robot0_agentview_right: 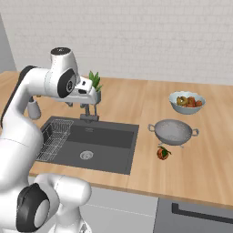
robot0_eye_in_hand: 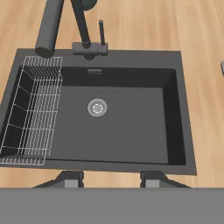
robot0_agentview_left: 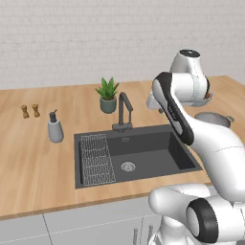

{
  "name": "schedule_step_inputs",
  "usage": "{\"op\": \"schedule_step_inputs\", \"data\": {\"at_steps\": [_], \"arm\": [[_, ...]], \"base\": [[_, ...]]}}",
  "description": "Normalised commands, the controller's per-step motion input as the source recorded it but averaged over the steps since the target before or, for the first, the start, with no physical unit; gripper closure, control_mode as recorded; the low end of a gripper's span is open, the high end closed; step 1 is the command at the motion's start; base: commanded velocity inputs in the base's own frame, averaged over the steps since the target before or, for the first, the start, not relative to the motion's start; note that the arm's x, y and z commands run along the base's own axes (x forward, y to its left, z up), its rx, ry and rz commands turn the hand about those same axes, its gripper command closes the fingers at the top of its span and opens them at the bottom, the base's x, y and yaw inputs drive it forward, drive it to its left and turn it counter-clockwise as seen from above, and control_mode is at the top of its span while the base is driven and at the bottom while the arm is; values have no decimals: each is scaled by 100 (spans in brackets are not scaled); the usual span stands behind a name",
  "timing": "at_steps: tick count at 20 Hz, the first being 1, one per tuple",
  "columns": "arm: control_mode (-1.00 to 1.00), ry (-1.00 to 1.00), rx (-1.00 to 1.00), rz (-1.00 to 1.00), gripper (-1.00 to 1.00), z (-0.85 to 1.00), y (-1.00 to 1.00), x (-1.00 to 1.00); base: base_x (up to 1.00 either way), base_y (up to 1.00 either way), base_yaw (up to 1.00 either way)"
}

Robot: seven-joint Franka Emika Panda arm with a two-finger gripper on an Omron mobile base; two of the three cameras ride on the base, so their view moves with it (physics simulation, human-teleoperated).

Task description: Put the colander in the sink, put the orange in the colander, and turn on the sink faucet and pour water over the colander.

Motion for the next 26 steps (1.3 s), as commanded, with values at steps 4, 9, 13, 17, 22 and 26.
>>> {"op": "schedule_step_inputs", "data": {"at_steps": [4, 9, 13, 17, 22, 26], "arm": [[-100, 1, 0, 0, -100, 0, -43, -4], [-100, 2, 0, 0, -100, -7, -99, 0], [-100, 0, 0, 1, -100, -20, -99, 0], [-100, 0, 0, 0, -100, -46, -71, 1], [-100, 0, 0, 0, -100, -55, -43, 19], [-100, 0, 0, 0, -100, -50, -44, 24]], "base": [[0, 0, 0], [0, 0, 0], [0, 0, 0], [0, 0, 0], [0, 0, 0], [0, 0, 0]]}}
